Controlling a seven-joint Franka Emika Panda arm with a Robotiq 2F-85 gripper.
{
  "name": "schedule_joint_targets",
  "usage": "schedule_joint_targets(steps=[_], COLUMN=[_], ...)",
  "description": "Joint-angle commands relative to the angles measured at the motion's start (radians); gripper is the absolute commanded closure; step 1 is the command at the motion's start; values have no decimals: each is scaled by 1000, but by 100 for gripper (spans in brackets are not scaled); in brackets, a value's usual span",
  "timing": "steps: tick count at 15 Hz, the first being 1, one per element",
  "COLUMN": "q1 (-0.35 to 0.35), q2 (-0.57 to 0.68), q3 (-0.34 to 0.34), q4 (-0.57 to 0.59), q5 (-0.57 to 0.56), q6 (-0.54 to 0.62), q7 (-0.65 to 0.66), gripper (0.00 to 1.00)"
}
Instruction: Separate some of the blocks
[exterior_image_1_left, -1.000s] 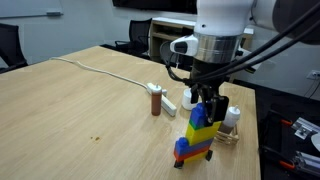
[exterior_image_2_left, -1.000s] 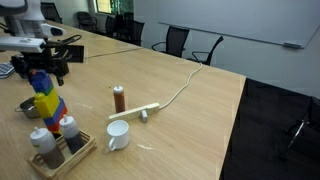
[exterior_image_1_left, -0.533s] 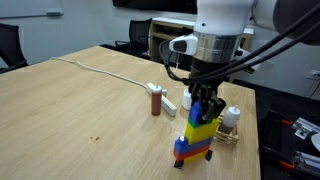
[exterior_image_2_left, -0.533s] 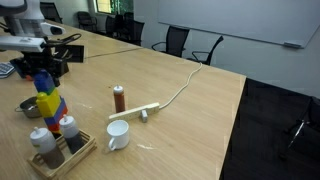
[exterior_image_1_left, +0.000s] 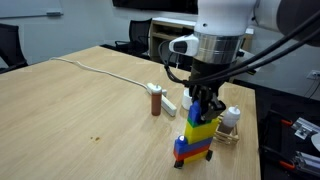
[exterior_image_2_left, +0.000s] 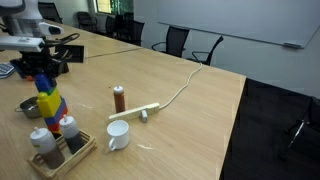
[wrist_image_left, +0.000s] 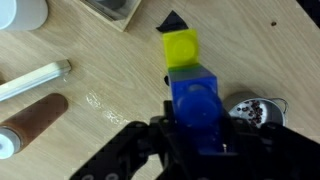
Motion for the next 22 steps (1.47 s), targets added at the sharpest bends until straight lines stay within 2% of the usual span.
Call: schedule_joint_targets(steps=[1, 4, 5, 6, 7, 9, 22], q1=[2, 5, 6, 6, 6, 6, 7], q2=[-6, -8, -9, -10, -11, -15, -49], q3=[6, 7, 7, 7, 7, 7, 6], q4=[1, 2, 2, 2, 1, 1, 2], q5=[-3, -9, -8, -7, -7, -7, -11], q6=[8, 4, 3, 4, 5, 5, -24], q7=[-6, -4, -6, -5, -3, 0, 1], gripper=[52, 48, 51, 67, 76, 88, 89])
